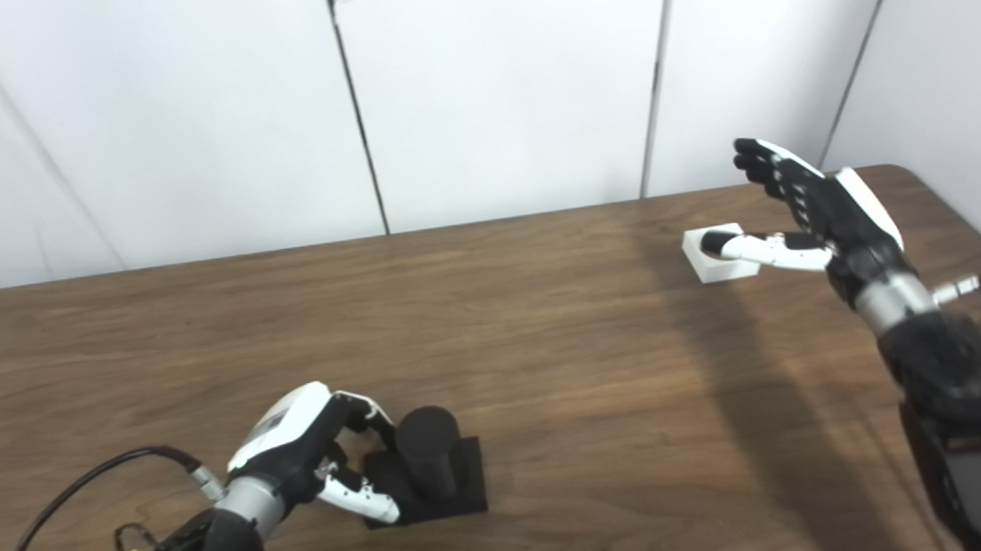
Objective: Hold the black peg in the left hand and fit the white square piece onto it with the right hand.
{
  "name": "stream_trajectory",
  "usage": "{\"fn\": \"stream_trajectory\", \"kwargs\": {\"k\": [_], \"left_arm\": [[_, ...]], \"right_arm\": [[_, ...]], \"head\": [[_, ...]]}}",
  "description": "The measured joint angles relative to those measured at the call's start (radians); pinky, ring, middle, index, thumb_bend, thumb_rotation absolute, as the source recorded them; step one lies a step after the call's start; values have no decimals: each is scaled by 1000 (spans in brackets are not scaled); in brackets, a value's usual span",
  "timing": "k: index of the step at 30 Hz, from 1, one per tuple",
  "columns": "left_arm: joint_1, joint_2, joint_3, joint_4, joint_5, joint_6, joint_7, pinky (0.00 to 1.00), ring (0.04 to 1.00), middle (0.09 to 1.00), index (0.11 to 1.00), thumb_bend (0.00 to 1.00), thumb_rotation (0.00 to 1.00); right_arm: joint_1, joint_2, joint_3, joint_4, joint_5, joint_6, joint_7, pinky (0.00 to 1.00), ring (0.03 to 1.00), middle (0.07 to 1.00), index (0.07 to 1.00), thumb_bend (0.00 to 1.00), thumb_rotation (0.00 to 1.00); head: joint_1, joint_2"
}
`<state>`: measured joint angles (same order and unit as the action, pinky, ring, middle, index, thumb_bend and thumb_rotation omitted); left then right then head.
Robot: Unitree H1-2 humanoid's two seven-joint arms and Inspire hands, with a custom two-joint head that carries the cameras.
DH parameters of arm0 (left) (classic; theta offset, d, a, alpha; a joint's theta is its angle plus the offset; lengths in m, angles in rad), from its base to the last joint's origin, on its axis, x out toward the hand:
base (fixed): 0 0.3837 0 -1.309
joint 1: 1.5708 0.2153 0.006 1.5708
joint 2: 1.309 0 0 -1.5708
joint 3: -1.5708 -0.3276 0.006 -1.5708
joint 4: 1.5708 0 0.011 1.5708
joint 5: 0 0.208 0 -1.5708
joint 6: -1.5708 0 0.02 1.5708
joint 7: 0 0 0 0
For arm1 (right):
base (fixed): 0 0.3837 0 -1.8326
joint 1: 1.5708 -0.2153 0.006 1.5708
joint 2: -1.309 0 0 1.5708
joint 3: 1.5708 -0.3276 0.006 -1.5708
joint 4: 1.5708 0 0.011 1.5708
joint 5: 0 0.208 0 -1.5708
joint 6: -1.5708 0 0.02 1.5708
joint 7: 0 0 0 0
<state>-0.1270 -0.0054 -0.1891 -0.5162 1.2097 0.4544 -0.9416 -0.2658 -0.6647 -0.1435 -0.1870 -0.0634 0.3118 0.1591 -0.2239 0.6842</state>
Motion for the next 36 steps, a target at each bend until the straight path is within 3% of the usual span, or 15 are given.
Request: {"fn": "stream_trajectory", "kwargs": {"k": [3,7,12,17,22,36], "left_arm": [[1,15,12,-4,-19,0,-1,694,776,758,485,521,49],[3,46,23,-11,-49,0,2,730,821,771,485,522,48],[13,74,33,-11,-100,-1,40,741,833,772,483,522,48],[13,88,33,-12,-117,-1,44,752,831,773,484,522,48],[15,103,36,-17,-129,-1,44,759,837,770,484,523,48],[37,118,44,-45,-129,-1,41,762,850,782,484,523,49]], "right_arm": [[-27,-47,71,45,-95,-2,22,916,912,884,903,946,239],[-75,-84,182,128,-225,-6,66,882,928,912,903,972,218],[-179,-113,280,216,-340,8,149,949,961,921,900,1000,192],[-273,-125,321,300,-406,0,189,999,989,931,905,1000,161],[-303,-126,360,374,-453,-4,228,1000,1000,952,918,971,169],[-471,-111,474,589,-587,-36,253,1000,1000,957,911,972,168]], "head": [[-61,-2],[-117,-6],[-137,-6],[-160,-9],[-176,-15],[-196,-26]]}}
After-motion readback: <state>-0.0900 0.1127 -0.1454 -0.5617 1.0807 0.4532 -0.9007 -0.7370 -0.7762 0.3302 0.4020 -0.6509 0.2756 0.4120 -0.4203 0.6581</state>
